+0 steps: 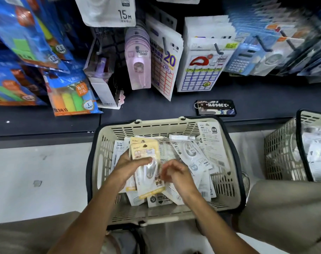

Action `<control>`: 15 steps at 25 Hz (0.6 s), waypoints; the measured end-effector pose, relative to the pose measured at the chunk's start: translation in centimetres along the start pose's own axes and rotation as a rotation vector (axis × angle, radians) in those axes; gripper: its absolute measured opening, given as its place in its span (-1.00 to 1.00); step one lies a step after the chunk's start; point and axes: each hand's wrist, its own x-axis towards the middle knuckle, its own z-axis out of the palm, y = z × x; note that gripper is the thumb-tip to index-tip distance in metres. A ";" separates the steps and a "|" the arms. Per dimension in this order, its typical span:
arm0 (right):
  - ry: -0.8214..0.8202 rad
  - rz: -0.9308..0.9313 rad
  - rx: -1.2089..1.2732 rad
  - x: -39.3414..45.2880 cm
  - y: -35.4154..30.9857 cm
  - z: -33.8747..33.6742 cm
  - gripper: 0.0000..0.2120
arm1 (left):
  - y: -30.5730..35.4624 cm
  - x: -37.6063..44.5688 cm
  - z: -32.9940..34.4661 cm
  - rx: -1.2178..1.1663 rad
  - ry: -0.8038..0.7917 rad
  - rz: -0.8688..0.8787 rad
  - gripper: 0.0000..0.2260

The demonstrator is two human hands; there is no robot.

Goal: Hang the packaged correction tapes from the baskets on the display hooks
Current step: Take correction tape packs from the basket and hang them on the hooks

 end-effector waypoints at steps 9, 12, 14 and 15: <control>-0.354 -0.207 -1.723 2.7 3.9 -2.7 -0.10 | -0.4 0.9 0.1 0.093 0.033 0.014 -0.65; -0.355 -0.311 -1.818 3.1 1.7 -2.2 -0.35 | -0.6 0.7 0.1 0.137 0.036 0.012 -0.62; -0.370 -0.416 -1.767 2.9 -0.4 -2.9 -0.62 | -0.5 0.9 -0.3 0.142 0.076 0.001 -0.59; -0.373 -0.428 -1.641 3.0 -1.5 -3.6 -0.72 | -0.3 1.0 -0.4 0.141 0.102 -0.003 -0.58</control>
